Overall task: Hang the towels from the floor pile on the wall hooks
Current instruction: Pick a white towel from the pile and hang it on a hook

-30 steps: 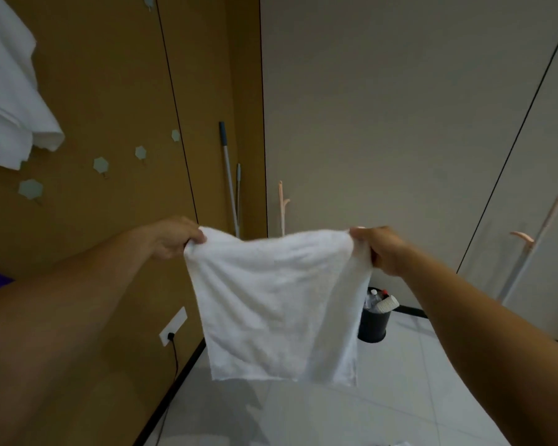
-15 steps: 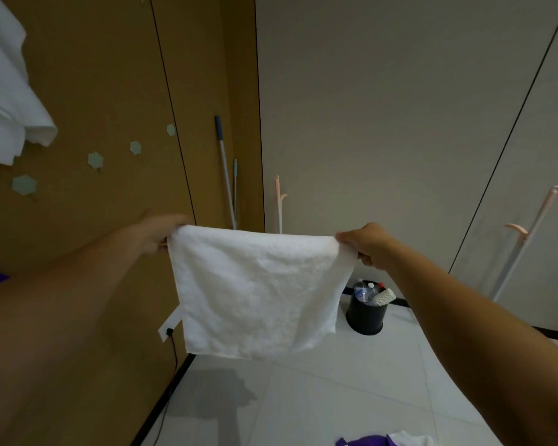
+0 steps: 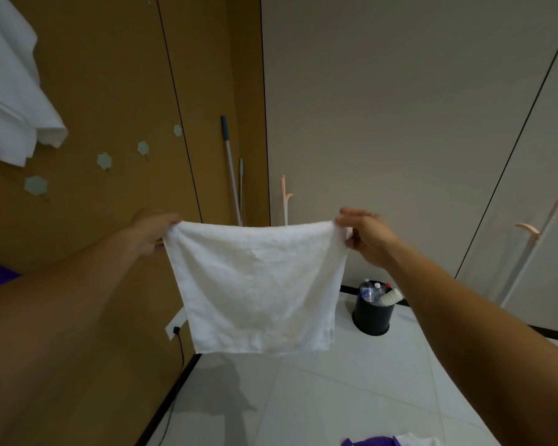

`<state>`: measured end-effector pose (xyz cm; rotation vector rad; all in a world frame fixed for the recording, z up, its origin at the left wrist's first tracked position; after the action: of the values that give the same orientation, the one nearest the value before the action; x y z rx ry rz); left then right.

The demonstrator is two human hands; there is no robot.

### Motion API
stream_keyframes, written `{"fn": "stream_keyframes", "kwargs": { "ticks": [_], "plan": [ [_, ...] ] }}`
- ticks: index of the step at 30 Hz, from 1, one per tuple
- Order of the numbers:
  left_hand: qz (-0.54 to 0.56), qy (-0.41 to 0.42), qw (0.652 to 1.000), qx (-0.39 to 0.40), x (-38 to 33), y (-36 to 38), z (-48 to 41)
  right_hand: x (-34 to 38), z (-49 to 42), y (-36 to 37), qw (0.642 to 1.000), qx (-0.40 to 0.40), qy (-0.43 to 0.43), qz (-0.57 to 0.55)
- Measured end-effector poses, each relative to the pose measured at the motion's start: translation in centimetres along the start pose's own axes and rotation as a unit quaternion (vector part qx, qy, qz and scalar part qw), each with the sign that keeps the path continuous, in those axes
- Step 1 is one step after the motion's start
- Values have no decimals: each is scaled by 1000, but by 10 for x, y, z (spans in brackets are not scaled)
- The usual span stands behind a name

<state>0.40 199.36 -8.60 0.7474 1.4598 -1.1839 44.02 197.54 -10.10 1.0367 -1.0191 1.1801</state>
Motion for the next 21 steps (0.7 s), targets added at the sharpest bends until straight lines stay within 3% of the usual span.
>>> {"fn": "stream_keyframes", "kwargs": {
  "ticks": [2,5,13,21],
  "plan": [
    [8,2,1000,-6,-3,-4,0,-5,0,2,999,4,-21,-33],
    [8,1,1000,-7,-4,-6,1,-27,-1,1,997,-17,-4,74],
    [-86,24,996,16,-3,0,3,-3,-7,-8,987,-88,-65,121],
    [-173,-7,983,61,10,-1,9,-24,-5,18,973,10,-21,228]
  ]
}}
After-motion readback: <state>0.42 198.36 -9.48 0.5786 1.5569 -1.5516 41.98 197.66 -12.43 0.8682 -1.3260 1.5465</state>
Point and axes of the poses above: each hand's wrist, its own z-axis away from the middle knuckle, its own y-axis out of the palm, x = y × z, the point moved 10 cm from there along -z, towards the middle knuckle, and after that the axes turned 6 degrees about y, right-handed, at the moved point
